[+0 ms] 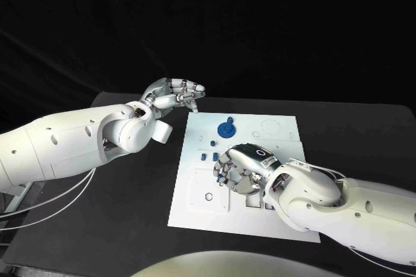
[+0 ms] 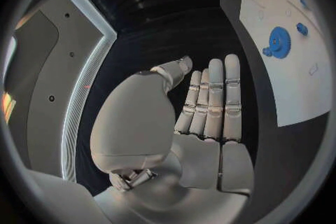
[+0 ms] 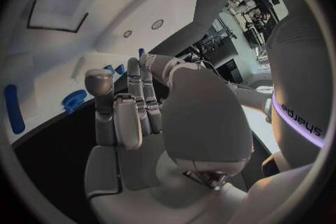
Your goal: Assemble the parts on the task board
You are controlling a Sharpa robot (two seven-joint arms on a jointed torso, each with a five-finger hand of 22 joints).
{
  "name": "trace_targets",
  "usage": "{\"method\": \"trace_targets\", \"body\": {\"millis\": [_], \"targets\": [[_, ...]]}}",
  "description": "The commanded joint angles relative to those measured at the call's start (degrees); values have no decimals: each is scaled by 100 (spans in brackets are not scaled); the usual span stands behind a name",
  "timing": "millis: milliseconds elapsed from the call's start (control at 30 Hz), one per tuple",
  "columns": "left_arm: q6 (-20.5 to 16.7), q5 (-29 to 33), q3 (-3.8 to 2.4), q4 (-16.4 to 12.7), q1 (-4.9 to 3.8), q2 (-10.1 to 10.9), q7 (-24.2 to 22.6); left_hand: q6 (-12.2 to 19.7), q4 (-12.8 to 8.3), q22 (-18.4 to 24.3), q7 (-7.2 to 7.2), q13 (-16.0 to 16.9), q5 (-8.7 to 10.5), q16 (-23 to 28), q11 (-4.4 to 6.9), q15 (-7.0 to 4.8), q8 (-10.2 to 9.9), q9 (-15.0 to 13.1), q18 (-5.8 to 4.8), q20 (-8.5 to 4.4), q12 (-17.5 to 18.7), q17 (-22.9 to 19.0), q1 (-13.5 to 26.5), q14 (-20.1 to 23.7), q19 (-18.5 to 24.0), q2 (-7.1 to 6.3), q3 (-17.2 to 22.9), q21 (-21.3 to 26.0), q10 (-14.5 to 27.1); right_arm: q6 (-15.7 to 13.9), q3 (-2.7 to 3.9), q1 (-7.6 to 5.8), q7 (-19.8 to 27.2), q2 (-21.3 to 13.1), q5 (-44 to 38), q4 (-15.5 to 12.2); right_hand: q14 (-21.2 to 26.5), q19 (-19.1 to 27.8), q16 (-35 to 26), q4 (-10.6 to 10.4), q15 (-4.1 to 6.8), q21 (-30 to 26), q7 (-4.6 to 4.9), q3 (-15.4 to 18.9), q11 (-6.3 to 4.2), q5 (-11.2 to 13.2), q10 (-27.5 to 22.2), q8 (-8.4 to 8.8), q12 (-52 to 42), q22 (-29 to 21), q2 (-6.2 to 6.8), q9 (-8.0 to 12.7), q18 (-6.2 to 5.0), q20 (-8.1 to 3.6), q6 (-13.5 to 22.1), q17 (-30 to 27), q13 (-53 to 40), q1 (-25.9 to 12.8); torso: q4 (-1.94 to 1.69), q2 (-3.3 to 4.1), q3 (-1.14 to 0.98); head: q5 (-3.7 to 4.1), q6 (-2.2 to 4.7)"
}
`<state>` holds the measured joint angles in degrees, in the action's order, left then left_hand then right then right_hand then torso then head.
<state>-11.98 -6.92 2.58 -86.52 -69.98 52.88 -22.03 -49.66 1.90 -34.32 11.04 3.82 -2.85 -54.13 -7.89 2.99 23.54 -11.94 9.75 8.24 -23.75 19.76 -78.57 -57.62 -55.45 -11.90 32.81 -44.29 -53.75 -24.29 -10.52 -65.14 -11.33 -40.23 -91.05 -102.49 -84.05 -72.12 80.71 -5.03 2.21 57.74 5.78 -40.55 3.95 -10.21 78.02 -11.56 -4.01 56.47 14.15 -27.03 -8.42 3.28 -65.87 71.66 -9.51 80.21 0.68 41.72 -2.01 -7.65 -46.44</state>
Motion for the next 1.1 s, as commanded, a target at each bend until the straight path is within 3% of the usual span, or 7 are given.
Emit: {"method": "trace_targets", "body": {"millis": [33,500,1100], "targets": [[21,-30,-3,-9,3,-15,-49,48,1,7,19,7,-11,25,7,49,24,-7,73,32,21,10,11,2,2,48,-20,28,45,112,-3,18,-100,33,-295,27,-286,39,18,105,45,-33,18,-132,-233,-17,273,-21,-29,-6,-52,-6,28,0,-6,5,-11,3,-1,12,4,-37,-34],[48,-43,-3,-18,6,-4,-35,54,0,10,21,7,-11,27,4,51,25,-7,73,34,22,10,10,6,4,47,-24,32,54,478,-30,40,-379,94,-630,112,-288,24,26,110,44,-6,20,-133,-232,-14,274,-23,-29,23,-51,-11,35,1,-3,18,-14,-6,-3,6,6,-62,-103],[76,-53,-3,-29,5,20,-20,58,0,11,23,7,-11,29,2,53,26,-7,73,35,24,11,10,9,5,46,-27,34,61,529,-41,77,-460,130,-743,173,-289,24,28,115,44,-5,19,-135,-232,-13,277,-26,-29,25,-52,-14,35,1,-3,19,-16,-11,0,12,8,-95,-135]]}}
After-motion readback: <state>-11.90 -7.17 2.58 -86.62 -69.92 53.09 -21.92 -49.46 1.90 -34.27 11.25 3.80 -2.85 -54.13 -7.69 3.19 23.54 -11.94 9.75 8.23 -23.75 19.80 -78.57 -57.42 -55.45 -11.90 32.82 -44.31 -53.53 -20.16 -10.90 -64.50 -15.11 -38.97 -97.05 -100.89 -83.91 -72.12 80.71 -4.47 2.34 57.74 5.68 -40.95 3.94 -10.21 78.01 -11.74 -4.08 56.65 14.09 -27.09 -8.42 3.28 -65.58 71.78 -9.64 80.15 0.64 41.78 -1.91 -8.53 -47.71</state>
